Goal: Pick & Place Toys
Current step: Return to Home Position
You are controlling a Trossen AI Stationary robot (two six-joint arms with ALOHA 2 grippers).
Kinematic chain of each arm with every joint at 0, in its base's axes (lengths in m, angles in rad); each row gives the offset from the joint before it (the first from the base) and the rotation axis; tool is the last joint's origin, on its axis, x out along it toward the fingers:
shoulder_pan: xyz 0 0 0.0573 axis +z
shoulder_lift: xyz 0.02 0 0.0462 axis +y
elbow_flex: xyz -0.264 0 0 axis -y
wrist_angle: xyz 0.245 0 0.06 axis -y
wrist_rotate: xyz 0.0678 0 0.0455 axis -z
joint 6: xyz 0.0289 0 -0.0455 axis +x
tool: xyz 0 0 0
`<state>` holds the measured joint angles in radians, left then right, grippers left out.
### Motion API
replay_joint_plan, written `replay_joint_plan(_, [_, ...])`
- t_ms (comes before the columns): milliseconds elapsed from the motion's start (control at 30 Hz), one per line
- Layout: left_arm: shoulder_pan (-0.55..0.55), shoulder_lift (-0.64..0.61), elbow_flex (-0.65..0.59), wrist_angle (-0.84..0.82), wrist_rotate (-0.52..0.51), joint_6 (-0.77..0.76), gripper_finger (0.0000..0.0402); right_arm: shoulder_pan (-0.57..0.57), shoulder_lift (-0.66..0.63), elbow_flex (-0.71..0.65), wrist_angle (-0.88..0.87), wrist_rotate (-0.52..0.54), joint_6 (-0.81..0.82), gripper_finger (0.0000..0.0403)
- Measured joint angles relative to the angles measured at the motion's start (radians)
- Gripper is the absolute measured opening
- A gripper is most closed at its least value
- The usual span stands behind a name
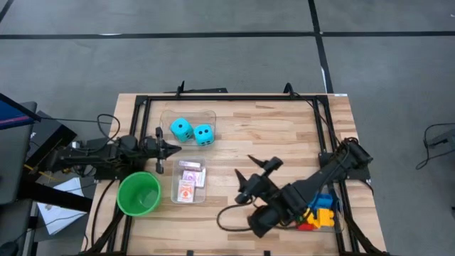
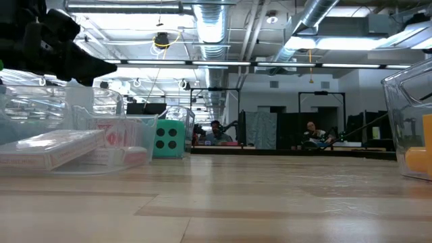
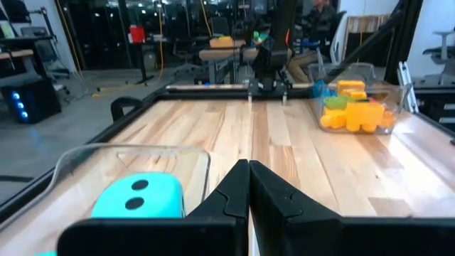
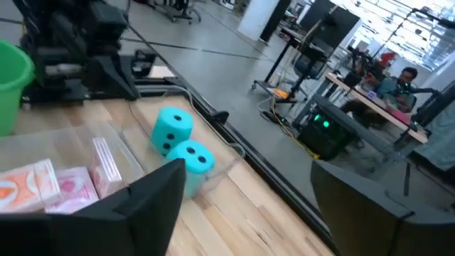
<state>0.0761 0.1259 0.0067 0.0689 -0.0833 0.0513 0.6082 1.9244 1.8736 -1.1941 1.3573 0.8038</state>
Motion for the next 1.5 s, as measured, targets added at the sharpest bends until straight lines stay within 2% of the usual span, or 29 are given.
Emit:
replay_joint_plan(67, [0.000, 0.017, 0.000, 0.000, -0.001, 0.000, 0.0003, -0.020, 0.000, 0.000, 0.162, -0.031, -0.190, 0.0268])
replay_joint_plan(133, [0.000, 0.032, 0.000, 0.000, -0.004, 0.000, 0.0003, -0.044, 0.000, 0.000, 0.352, -0.132, -0.404, 0.0242])
replay_joint_plan(233, [0.000, 0.051, 0.000, 0.000, -0.003, 0.000, 0.0003, -0.085, 0.000, 0.000, 0.634, -0.414, -0.701, 0.0195])
replay_joint_plan(333, [0.000, 0.071, 0.000, 0.000, -0.003, 0.000, 0.0003, -0.132, 0.000, 0.000, 0.816, -0.710, -0.861, 0.0142])
replay_joint_plan(400, [0.000, 0.083, 0.000, 0.000, -0.003, 0.000, 0.0003, -0.166, 0.001, 0.001, 0.874, -0.846, -0.922, 0.0107])
replay_joint_plan(533, [0.000, 0.103, 0.000, 0.001, -0.003, 0.000, 0.0003, -0.241, 0.012, 0.000, 0.890, -0.949, -0.951, 0.0052])
replay_joint_plan(633, [0.000, 0.113, 0.000, 0.000, -0.002, 0.000, 0.0003, -0.308, 0.031, -0.017, 0.920, -1.149, -0.951, 0.0019])
replay_joint_plan(700, [0.000, 0.117, 0.000, 0.000, -0.002, 0.000, 0.0003, -0.346, 0.038, -0.055, 0.927, -1.286, -0.951, 0.0005])
replay_joint_plan(767, [0.000, 0.121, 0.000, -0.001, -0.002, 0.000, 0.0003, -0.375, 0.037, -0.106, 1.003, -1.375, -0.945, 0.0006])
replay_joint_plan(967, [0.000, 0.138, 0.000, 0.001, 0.000, 0.000, 0.0003, -0.419, -0.121, -0.399, 1.283, -1.369, -0.946, 0.0003])
replay_joint_plan(1100, [0.000, 0.147, 0.000, 0.002, 0.001, 0.000, 0.0003, -0.434, -0.237, -0.673, 1.462, -1.349, -0.960, 0.0003])
replay_joint_plan(1333, [0.000, 0.163, 0.000, 0.007, 0.001, 0.000, 0.0003, -0.465, -0.380, -1.142, 1.912, -1.349, -0.961, 0.0001])
replay_joint_plan(1500, [0.000, 0.163, 0.000, 0.007, 0.000, 0.000, 0.0003, -0.487, -0.470, -1.372, 2.092, -1.357, -0.917, 0.0001])
